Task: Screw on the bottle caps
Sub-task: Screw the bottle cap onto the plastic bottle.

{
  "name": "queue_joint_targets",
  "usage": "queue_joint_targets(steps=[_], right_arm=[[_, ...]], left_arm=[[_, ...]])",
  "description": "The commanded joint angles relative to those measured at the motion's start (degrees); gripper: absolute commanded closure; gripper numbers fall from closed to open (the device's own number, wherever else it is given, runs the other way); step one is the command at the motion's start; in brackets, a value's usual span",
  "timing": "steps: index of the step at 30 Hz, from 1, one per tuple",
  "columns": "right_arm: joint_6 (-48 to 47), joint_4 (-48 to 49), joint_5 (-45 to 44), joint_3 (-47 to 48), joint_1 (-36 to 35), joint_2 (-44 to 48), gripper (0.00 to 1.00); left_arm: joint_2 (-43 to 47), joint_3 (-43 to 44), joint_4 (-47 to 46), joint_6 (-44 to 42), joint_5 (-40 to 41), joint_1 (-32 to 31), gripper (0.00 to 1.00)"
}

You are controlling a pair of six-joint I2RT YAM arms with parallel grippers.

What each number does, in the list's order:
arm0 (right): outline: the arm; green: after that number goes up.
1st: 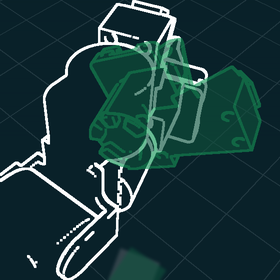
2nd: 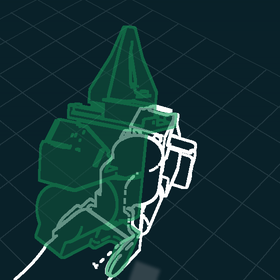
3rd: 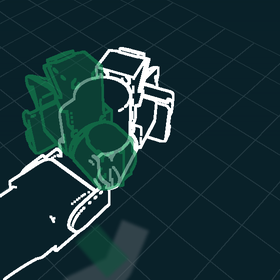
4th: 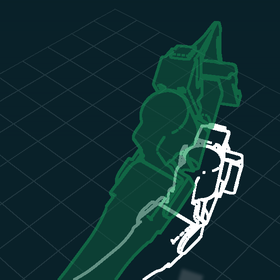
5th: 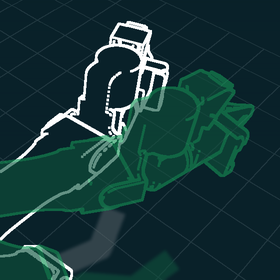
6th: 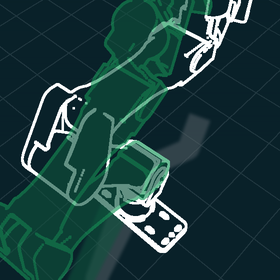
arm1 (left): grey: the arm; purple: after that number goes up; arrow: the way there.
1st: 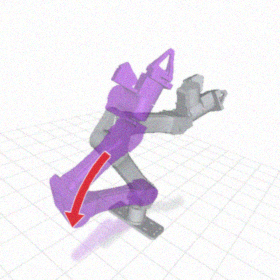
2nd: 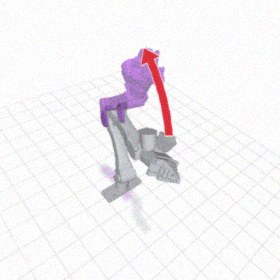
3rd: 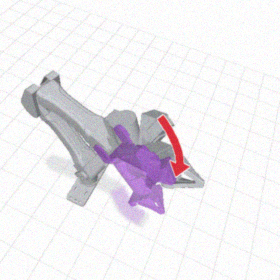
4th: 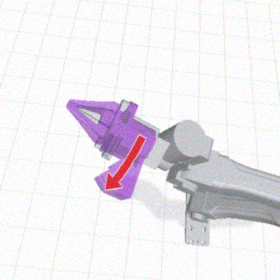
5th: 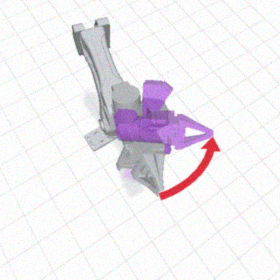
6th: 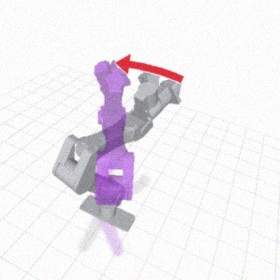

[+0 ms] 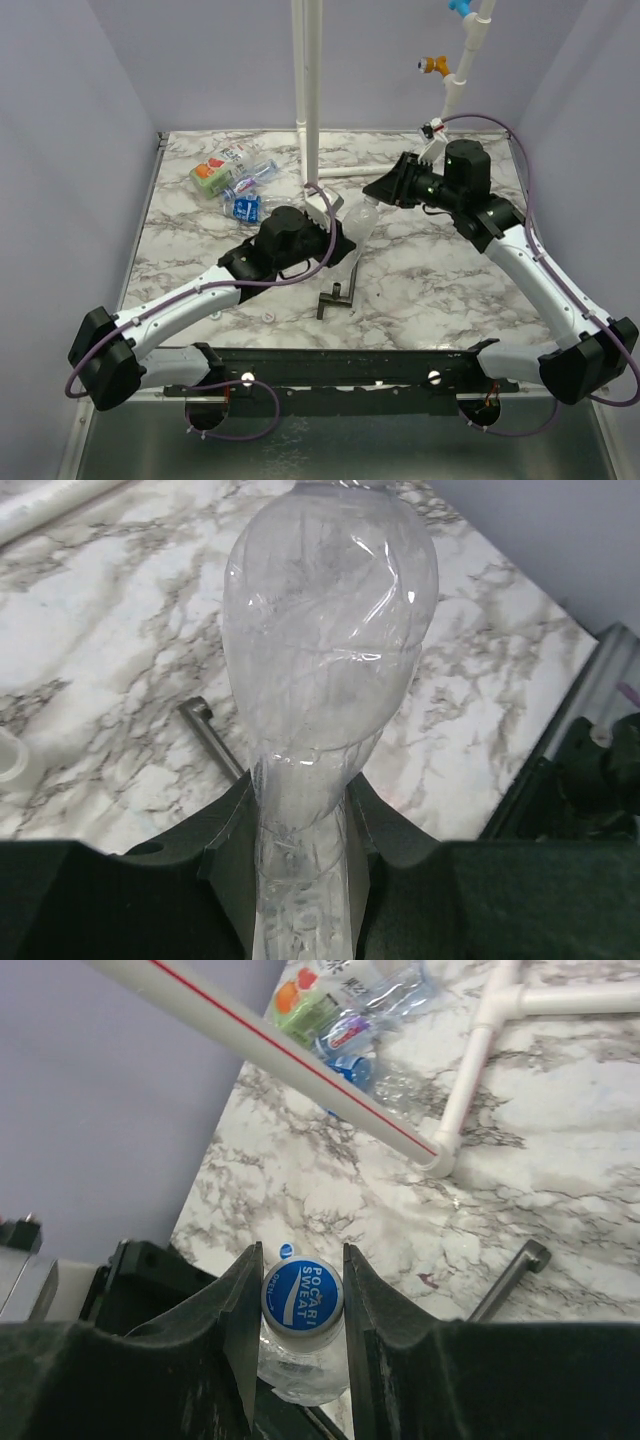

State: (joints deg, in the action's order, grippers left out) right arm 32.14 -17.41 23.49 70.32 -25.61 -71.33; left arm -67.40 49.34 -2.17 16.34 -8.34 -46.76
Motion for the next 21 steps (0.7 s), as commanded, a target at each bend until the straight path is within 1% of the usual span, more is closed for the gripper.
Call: queue_joint_targets(steps=[1,3,7,9,10,11,12,14,16,18,20,21], right_arm=[[2.7,-12.1,-11.0,2.3,-1.4,-1.8,0.99],[3.9,-13.1,-12.6,2.9,-1.9,-2.8,1.0],[5.9,-14.8,-16.0,4.3,-3.0,-4.2,1.0],[6.3,-15.0,-16.4,4.8,-3.1,-4.6,0.99],[6.4,-14.9,-16.7,5.0,-3.1,-4.6,0.96],[6.6,-14.4,-17.2,5.0,-3.1,-4.4,0.86],[6.7,-14.0,-17.4,5.2,-3.1,-4.1,0.72],[4.6,-14.0,-17.7,6.7,-3.0,-4.0,0.4],[3.1,-14.8,-16.8,9.0,-2.3,-4.3,0.2],[1.7,-14.1,-14.8,10.1,-1.1,-3.8,0.08],[0.1,-12.5,-12.2,10.3,0.1,-2.8,0.0],[-0.8,-11.3,-10.2,10.2,0.8,-2.3,0.0]], left_arm=[[-3.9,6.4,0.9,-5.9,28.1,-6.1,1.0],[-6.2,7.9,0.6,-7.5,33.3,-9.0,1.0],[-10.6,10.5,0.3,-11.1,41.0,-12.6,1.0],[-12.0,10.9,0.4,-12.0,42.0,-12.9,1.0],[-12.1,10.8,0.4,-12.2,41.7,-12.9,1.0],[-12.1,10.5,0.4,-12.6,41.3,-12.9,1.0],[-11.8,10.0,0.5,-13.1,40.2,-12.9,1.0],[-10.6,8.9,1.1,-13.5,36.0,-11.9,1.0],[-9.5,8.3,3.4,-13.1,31.4,-10.2,1.0],[-8.1,7.7,6.4,-13.3,25.5,-8.3,1.0],[-6.4,6.8,8.3,-13.2,17.3,-5.5,1.0],[-5.4,6.2,9.0,-12.9,12.4,-3.6,1.0]])
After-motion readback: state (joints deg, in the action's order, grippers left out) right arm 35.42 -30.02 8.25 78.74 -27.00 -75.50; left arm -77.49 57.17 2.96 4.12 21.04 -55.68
